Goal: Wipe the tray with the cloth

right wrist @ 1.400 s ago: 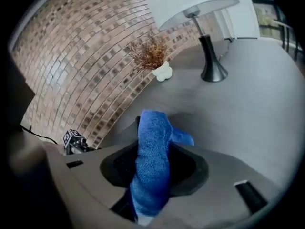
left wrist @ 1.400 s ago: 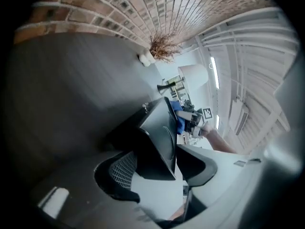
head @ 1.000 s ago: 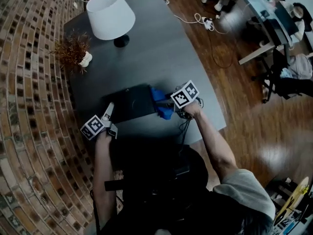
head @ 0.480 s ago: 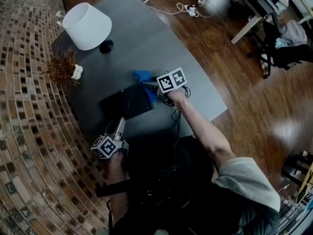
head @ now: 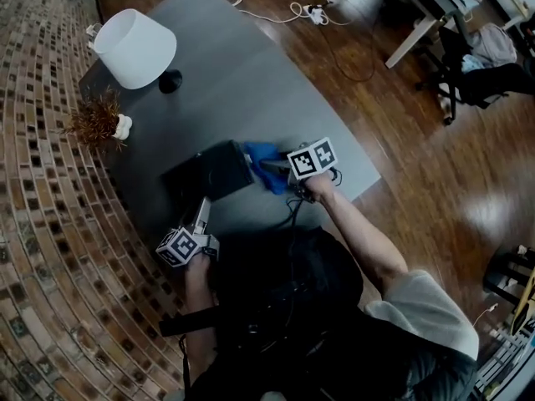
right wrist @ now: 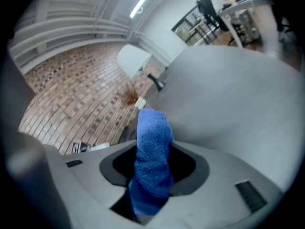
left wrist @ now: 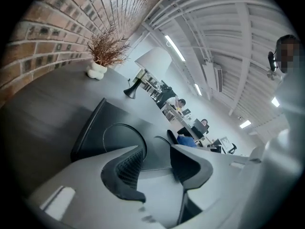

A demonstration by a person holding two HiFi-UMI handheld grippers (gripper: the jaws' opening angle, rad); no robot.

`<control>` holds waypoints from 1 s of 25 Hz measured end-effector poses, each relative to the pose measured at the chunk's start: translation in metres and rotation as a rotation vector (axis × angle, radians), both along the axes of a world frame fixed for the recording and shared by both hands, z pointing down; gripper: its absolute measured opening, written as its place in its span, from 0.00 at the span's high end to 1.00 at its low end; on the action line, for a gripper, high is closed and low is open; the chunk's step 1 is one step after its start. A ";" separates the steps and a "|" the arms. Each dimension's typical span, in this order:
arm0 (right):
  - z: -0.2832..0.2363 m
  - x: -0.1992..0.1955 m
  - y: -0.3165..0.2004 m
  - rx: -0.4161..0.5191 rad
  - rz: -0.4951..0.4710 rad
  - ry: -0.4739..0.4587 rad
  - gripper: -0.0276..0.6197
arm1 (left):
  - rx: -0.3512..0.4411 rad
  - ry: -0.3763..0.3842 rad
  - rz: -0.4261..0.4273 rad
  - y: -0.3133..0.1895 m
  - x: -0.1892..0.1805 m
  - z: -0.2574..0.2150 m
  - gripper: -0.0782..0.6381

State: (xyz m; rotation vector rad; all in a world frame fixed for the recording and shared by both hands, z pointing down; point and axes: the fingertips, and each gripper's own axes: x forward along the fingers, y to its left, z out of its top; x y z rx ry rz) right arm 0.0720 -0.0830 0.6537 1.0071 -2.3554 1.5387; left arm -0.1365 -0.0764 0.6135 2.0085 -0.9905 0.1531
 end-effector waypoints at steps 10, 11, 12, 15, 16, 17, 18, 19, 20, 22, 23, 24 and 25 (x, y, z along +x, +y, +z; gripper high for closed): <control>0.028 -0.033 -0.057 -0.067 0.083 -0.091 0.70 | 0.023 -0.035 -0.010 0.005 0.004 0.000 0.65; 0.027 -0.033 -0.039 -0.079 0.062 -0.110 0.70 | 0.024 -0.028 -0.012 0.007 0.005 -0.001 0.65; 0.027 -0.034 -0.019 -0.097 0.038 -0.131 0.70 | 0.023 -0.022 -0.013 0.012 0.006 -0.002 0.65; 0.026 -0.044 0.049 -0.158 -0.063 -0.176 0.70 | 0.013 -0.010 -0.019 0.031 0.006 -0.002 0.65; 0.025 -0.051 0.072 -0.178 -0.122 -0.176 0.70 | 0.005 -0.002 -0.027 0.038 0.006 -0.003 0.65; 0.025 -0.056 0.093 -0.194 -0.191 -0.165 0.70 | -0.008 0.009 -0.040 0.046 0.006 -0.003 0.65; 0.025 -0.057 0.109 -0.199 -0.251 -0.137 0.70 | -0.026 0.024 -0.056 0.052 0.006 -0.001 0.65; 0.023 -0.053 0.113 -0.189 -0.283 -0.095 0.70 | -0.047 0.049 -0.079 0.057 0.006 0.001 0.65; 0.019 -0.043 0.103 -0.160 -0.281 -0.047 0.70 | -0.071 0.086 -0.112 0.059 0.005 0.004 0.65; -0.003 -0.018 0.046 -0.032 -0.213 0.057 0.70 | -0.118 0.188 -0.204 0.055 0.001 0.006 0.65; -0.019 -0.008 0.008 0.056 -0.177 0.117 0.70 | -0.142 0.241 -0.260 0.051 -0.004 0.008 0.64; -0.034 -0.003 -0.030 0.144 -0.155 0.180 0.70 | -0.164 0.284 -0.317 0.047 -0.009 0.011 0.64; -0.047 -0.003 -0.064 0.217 -0.156 0.232 0.70 | -0.184 0.316 -0.368 0.044 -0.014 0.015 0.62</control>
